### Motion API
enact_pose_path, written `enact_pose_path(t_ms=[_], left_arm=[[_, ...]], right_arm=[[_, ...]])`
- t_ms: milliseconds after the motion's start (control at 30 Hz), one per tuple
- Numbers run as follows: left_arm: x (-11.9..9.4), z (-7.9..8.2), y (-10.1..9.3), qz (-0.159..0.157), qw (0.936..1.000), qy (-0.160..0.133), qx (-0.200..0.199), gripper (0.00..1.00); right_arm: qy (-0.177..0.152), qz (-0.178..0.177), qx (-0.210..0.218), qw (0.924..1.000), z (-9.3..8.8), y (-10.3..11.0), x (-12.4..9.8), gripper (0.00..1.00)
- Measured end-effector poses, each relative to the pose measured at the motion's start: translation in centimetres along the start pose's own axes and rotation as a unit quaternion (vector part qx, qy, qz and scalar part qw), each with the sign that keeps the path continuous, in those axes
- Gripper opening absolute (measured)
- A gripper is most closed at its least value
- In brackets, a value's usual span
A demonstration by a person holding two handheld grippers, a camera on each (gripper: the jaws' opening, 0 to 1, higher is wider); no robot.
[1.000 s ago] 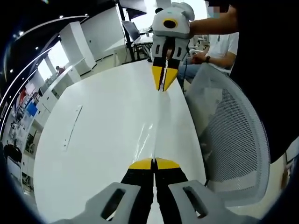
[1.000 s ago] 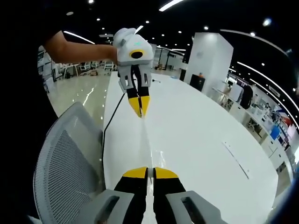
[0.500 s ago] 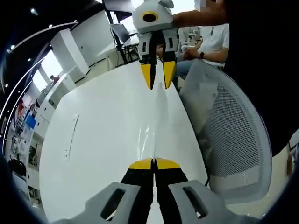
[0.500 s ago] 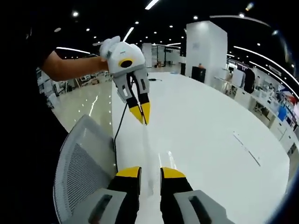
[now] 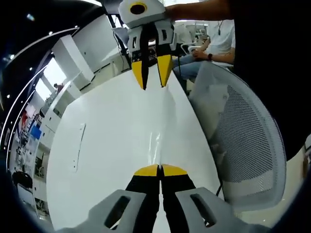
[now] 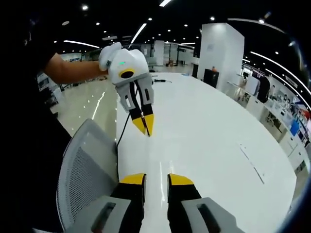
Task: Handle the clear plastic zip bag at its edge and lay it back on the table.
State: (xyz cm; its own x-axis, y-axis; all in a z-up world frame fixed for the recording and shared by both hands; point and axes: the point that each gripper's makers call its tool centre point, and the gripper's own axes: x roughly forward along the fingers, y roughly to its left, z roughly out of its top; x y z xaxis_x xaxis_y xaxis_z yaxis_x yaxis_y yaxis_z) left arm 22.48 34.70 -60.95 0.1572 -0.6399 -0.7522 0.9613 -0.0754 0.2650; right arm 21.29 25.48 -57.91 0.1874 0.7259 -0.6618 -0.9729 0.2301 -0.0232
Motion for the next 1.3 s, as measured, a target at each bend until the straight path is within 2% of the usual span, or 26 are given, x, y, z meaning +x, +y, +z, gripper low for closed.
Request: enact_pose_path(t_ms=[600,1300], left_arm=[[-0.3,0.9,0.4,0.009,0.9999,-0.007,0.0,0.0],[-0.1,3.2,1.1,0.018,0.9994,-0.03,0.003,0.0]], right_arm=[[0.008,-0.001,0.013,0.9999,-1.6,0.1,0.6,0.13],[0.007,0.013,0.022,0.9997,-1.7,1.0,1.9,0.11]])
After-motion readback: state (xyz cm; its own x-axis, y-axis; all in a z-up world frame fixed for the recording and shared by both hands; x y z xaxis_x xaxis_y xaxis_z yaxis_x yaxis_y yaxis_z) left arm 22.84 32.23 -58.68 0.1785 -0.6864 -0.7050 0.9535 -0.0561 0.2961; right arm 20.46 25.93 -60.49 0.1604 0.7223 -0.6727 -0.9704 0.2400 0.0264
